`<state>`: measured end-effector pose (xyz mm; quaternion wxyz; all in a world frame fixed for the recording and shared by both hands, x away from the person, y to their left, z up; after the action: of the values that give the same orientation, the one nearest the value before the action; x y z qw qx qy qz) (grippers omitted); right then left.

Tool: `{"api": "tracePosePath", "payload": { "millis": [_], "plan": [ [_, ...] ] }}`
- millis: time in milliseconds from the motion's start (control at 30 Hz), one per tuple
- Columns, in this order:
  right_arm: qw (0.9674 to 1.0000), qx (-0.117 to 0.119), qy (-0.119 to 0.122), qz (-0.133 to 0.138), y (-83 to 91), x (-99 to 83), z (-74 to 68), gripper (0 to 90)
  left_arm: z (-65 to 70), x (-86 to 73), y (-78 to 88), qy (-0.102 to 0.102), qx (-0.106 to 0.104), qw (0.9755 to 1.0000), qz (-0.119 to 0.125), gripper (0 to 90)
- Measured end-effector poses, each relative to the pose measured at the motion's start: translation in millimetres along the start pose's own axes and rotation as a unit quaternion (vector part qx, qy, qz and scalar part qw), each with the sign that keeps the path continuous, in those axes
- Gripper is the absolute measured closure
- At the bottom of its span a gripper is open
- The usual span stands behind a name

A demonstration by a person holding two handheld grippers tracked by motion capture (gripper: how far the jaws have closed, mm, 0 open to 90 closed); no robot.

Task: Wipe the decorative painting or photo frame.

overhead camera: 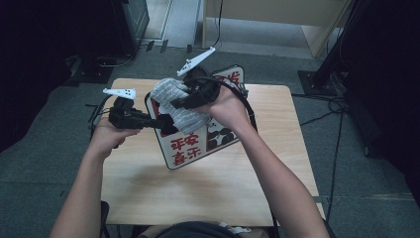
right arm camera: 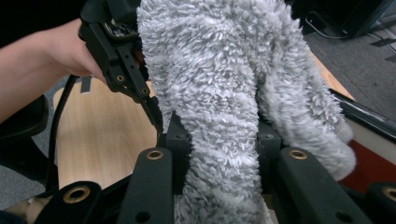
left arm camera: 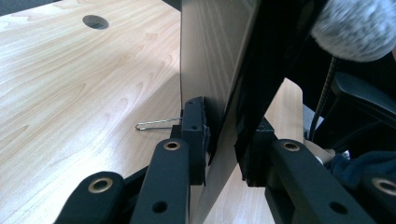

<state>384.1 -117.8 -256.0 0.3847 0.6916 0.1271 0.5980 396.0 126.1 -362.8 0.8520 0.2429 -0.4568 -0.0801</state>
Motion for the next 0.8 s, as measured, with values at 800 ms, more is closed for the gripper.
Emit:
{"api": "tracePosePath", "payload": {
  "millis": [800],
  "plan": [
    [0.9997, 0.002, 0.006, -0.024, -22.7, -19.4, -1.7, 68.3, -0.2, -0.6, -0.2, -0.002, -0.001, 1.0, 0.001, 76.0]
  ]
}}
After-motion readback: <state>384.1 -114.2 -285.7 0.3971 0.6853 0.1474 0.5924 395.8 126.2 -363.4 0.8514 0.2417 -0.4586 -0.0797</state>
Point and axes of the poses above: each handheld gripper's, and its own axes: y roughly backward along the jaws, x roughly out of its top, z roughly to its right, the point moved 1 cm from there along -y, roughly forward along the jaws, and after that the axes turned 6 degrees about y, right-handed, at the moved point
